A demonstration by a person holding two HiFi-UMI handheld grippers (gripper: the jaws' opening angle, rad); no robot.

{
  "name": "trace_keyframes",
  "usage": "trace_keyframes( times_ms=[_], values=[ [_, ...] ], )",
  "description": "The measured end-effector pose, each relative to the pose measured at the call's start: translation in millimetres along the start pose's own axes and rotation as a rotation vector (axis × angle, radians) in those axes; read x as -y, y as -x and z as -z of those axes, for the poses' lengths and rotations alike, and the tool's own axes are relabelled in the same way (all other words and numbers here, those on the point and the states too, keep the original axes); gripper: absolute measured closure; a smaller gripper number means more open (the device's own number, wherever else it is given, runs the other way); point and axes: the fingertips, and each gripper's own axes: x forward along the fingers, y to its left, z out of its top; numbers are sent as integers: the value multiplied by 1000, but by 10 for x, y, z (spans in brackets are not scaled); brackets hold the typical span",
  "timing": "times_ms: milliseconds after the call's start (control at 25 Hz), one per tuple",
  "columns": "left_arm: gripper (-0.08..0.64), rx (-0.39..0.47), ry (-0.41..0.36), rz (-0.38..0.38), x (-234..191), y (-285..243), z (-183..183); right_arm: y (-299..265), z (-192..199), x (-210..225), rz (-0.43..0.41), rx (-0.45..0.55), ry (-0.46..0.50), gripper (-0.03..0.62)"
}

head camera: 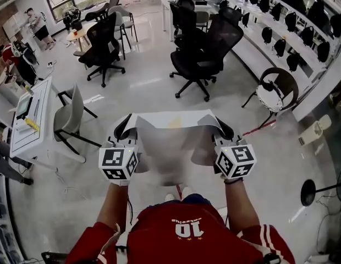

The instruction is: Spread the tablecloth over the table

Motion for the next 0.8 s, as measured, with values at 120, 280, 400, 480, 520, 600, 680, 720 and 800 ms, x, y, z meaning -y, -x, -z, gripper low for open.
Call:
trace_keyframes(
  times_ms=[120,280,400,480,520,600,680,720,800],
  values=[
    [546,6,13,-14,-54,-121,-44,-118,-56,49,-15,0,8,577],
    [545,21,2,-37,-110,-310,-141,-327,-150,162,-36,9,13,576],
    [546,31,-7,-55,-181,-464,-217,-511,-226,238,-59,13,22,577],
    [546,37,-13,-64,-223,-580,-254,-637,-265,301,-67,19,17,577],
    [545,40,-16,-67,-243,-640,-274,-703,-288,334,-69,23,14,577],
    [546,47,-22,-71,-290,-755,-324,-829,-350,386,-72,35,12,577],
    [546,61,-22,-72,-346,-861,-400,-946,-443,424,-79,53,18,577],
    [546,71,-20,-72,-373,-913,-443,-1002,-494,444,-82,63,23,577],
    [545,89,-24,-74,-428,-1019,-526,-1117,-588,486,-86,79,34,577]
  ],
)
